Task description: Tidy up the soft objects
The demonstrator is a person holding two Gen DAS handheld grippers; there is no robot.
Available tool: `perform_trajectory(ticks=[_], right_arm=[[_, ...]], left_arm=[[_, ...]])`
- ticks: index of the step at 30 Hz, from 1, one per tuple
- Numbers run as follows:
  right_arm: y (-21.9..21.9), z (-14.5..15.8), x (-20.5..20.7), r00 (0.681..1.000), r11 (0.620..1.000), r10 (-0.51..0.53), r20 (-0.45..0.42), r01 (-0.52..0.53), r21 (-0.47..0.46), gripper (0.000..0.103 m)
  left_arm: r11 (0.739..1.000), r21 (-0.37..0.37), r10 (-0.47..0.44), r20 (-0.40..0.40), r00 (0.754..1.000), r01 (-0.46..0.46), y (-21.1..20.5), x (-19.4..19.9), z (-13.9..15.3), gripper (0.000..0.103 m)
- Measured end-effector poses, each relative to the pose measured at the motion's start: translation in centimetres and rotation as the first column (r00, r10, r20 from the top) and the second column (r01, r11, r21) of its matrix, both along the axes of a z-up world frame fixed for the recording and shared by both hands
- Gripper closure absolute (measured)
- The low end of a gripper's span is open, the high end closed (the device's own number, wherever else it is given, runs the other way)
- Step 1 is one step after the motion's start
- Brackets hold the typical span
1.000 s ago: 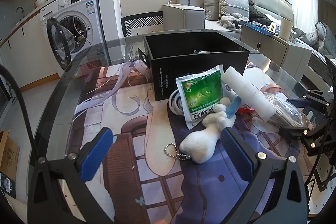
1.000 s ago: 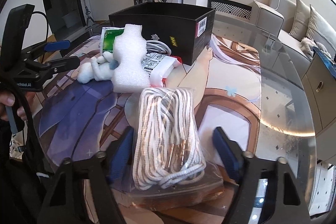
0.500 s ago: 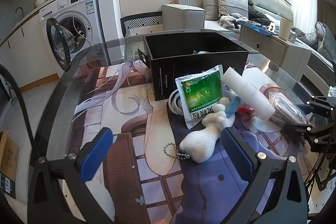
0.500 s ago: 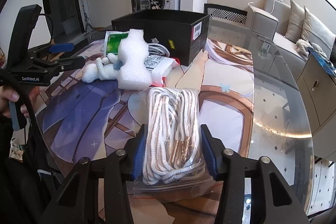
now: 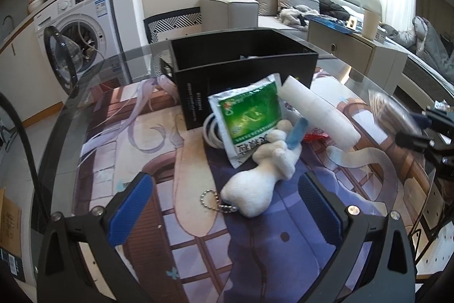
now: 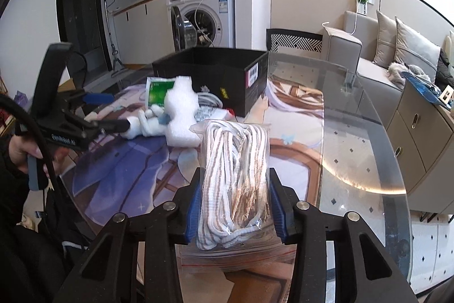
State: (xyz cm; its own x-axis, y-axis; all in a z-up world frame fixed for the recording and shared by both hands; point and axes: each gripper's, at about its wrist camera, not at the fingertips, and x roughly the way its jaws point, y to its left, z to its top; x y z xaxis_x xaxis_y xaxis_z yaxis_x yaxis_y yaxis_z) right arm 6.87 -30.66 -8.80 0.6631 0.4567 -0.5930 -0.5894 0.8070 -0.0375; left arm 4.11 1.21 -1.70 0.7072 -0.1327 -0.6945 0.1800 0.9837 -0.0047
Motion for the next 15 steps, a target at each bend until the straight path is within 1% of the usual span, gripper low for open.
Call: perform_trajectory(ticks=[6, 10, 11, 12, 15], right_arm=[[0.4, 0.8, -0.3, 1.000, 1.000, 0.006, 0.020, -0.006, 0.019, 0.061], [0.4, 1.0, -0.5, 1.000, 1.000, 0.011, 0.023, -0.012, 0.026, 0.061], [0.4, 1.0, -0.5, 1.000, 1.000, 0.011, 0.024, -0.012, 0.026, 0.061], [0.4, 1.1, -0.5, 1.000, 1.000, 0.011, 0.024, -0.012, 0.026, 0.061], [0.5, 1.0, -0.3, 1.000, 1.000, 0.016, 0.021, -0.016, 0.026, 0.061]], left_arm=[[1.000, 0.018, -0.025, -0.037, 0.999, 0.025, -0.9, 1.1, -0.5, 0.000], [0.998, 0.048, -0.044, -0.063, 0.997, 0.048, -1.7, 1.9, -0.8, 0.001], [0.997, 0.051, -0.052, -0.070, 0.996, 0.056, -1.9, 2.1, -1.0, 0.003], [0.997, 0.053, -0.059, -0.076, 0.995, 0.063, -2.0, 2.2, -1.1, 0.007], [0.995, 0.054, -0.072, -0.104, 0.992, 0.078, -2.2, 2.5, -1.4, 0.015]])
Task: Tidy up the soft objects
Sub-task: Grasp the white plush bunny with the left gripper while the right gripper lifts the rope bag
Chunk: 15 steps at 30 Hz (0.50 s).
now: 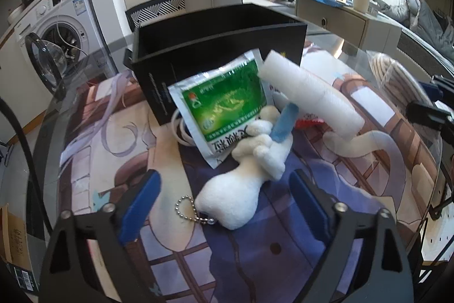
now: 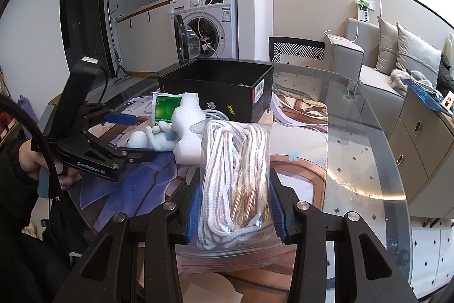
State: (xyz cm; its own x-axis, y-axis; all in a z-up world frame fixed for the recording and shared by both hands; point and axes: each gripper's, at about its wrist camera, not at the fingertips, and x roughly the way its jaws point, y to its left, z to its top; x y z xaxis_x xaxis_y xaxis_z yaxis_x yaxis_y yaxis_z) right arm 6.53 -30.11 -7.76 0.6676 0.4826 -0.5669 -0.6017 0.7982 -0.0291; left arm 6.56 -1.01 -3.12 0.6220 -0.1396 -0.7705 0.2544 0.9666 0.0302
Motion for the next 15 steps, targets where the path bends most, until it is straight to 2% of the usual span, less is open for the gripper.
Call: perform_trajectory(ticks=[7, 9, 11, 14, 15], right_arm=[[0.7, -0.3, 0.1, 0.999, 1.000, 0.027, -0.018, -0.027, -0.005, 0.061], [0.9, -0.3, 0.1, 0.999, 0.999, 0.036, -0.020, -0.036, -0.007, 0.061], [1.1, -0.3, 0.1, 0.999, 0.999, 0.042, -0.020, -0.042, -0.008, 0.061], [1.3, -0.3, 0.0, 0.999, 0.999, 0.048, -0.019, -0.048, -0.006, 0.061], [1.4, -0.2, 0.0, 0.999, 0.999, 0.050, -0.019, -0.050, -0.006, 0.061]], left_arm=[[0.998, -0.044, -0.043, -0.015, 0.999, 0.042, 0.1, -0.3, 0.0, 0.036], [0.997, -0.053, -0.059, -0.016, 0.998, 0.058, 0.1, -0.5, 0.1, 0.046], [0.996, -0.051, -0.073, -0.013, 0.997, 0.072, 0.0, -0.9, 0.1, 0.052], [0.994, -0.052, -0.097, -0.015, 0.995, 0.096, -0.1, -1.4, 0.3, 0.068], [0.994, -0.047, -0.100, -0.017, 0.995, 0.099, -0.1, -1.7, 0.4, 0.068]])
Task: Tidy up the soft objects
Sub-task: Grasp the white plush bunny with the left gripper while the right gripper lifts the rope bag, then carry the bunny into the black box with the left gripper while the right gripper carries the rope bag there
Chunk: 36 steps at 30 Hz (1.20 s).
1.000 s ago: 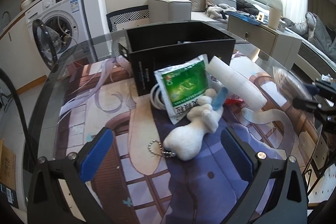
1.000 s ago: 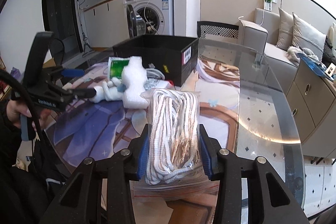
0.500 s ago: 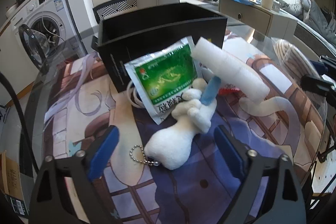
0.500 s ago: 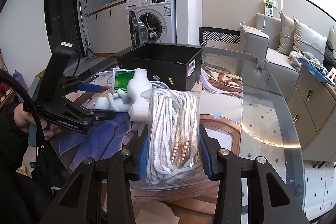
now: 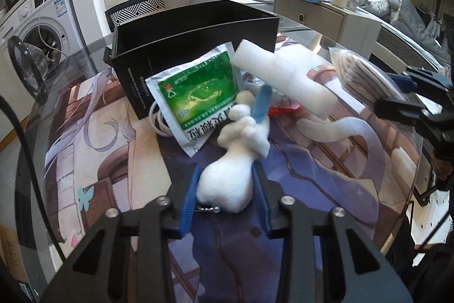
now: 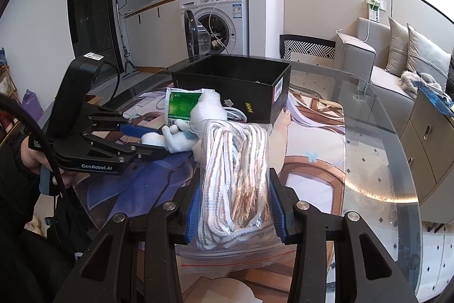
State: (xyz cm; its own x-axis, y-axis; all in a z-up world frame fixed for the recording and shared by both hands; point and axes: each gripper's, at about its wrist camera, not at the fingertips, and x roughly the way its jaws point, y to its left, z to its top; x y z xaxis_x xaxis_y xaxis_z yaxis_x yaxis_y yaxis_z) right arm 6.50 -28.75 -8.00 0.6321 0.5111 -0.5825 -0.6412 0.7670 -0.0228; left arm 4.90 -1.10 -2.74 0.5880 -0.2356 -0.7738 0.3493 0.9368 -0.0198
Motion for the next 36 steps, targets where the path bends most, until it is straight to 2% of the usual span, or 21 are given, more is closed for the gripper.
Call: perform_trajectory(ticks=[8, 21, 36], right_arm=[[0.2, 0.1, -0.1, 1.000, 1.000, 0.007, 0.002, -0.007, 0.003, 0.061], [0.4, 0.9, -0.7, 0.999, 0.999, 0.027, 0.029, -0.027, 0.024, 0.061], [1.8, 2.6, 0.2, 0.998, 0.999, 0.020, 0.053, -0.022, 0.042, 0.061]], left_arm=[[1.000, -0.001, -0.014, -0.004, 1.000, 0.014, 0.7, -2.0, 0.2, 0.069], [0.995, -0.102, 0.019, 0.053, 0.998, -0.014, 2.7, -2.9, 2.6, 0.069], [0.979, -0.173, 0.138, 0.172, 0.975, -0.108, 4.5, -2.6, 6.2, 0.069]])
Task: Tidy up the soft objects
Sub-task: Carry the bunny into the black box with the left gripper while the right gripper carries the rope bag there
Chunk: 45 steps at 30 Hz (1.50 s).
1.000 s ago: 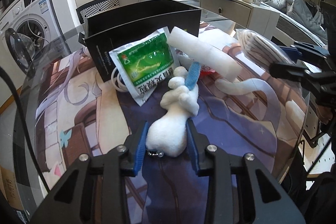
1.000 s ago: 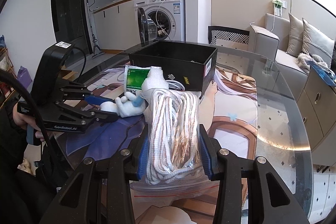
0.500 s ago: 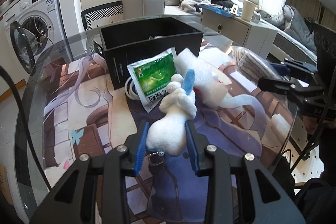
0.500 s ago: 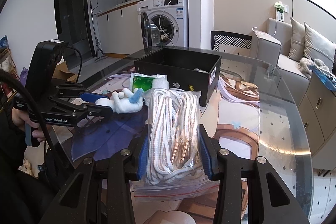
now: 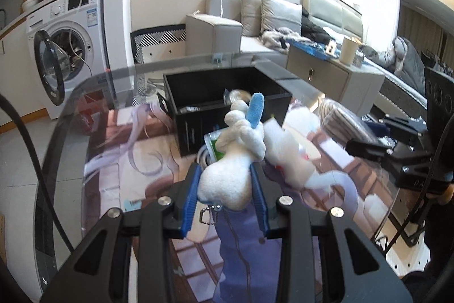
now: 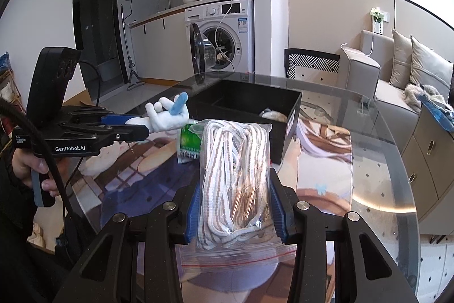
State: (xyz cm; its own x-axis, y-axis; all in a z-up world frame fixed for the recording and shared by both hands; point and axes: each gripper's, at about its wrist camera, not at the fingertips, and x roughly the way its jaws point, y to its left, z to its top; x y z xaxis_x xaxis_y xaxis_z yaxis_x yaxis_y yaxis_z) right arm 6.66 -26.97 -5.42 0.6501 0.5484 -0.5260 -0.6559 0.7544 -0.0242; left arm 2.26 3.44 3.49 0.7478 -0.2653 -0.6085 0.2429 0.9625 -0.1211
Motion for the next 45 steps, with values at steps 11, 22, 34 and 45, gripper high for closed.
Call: perform_trajectory(ticks=[11, 22, 34, 45], right_arm=[[1.4, 2.8, 2.7, 0.999, 0.999, -0.040, 0.024, 0.039, 0.019, 0.061], [2.6, 5.1, 5.6, 0.998, 0.998, -0.060, 0.034, 0.059, 0.029, 0.061], [4.5, 6.3, 9.1, 0.998, 0.998, -0.058, 0.018, 0.058, 0.008, 0.061], [5.9, 4.9, 12.7, 0.998, 0.998, -0.058, -0.009, 0.057, -0.008, 0.061]], left_arm=[[0.999, -0.007, 0.051, 0.058, 0.997, -0.051, 0.3, 2.0, 1.8, 0.069], [0.996, -0.011, 0.089, 0.106, 0.990, -0.088, 0.5, 4.5, 3.5, 0.069], [0.994, -0.008, 0.108, 0.106, 0.988, -0.108, 1.0, 7.6, 4.1, 0.069], [0.994, -0.009, 0.109, 0.081, 0.991, -0.109, 0.5, 11.4, 2.6, 0.072]])
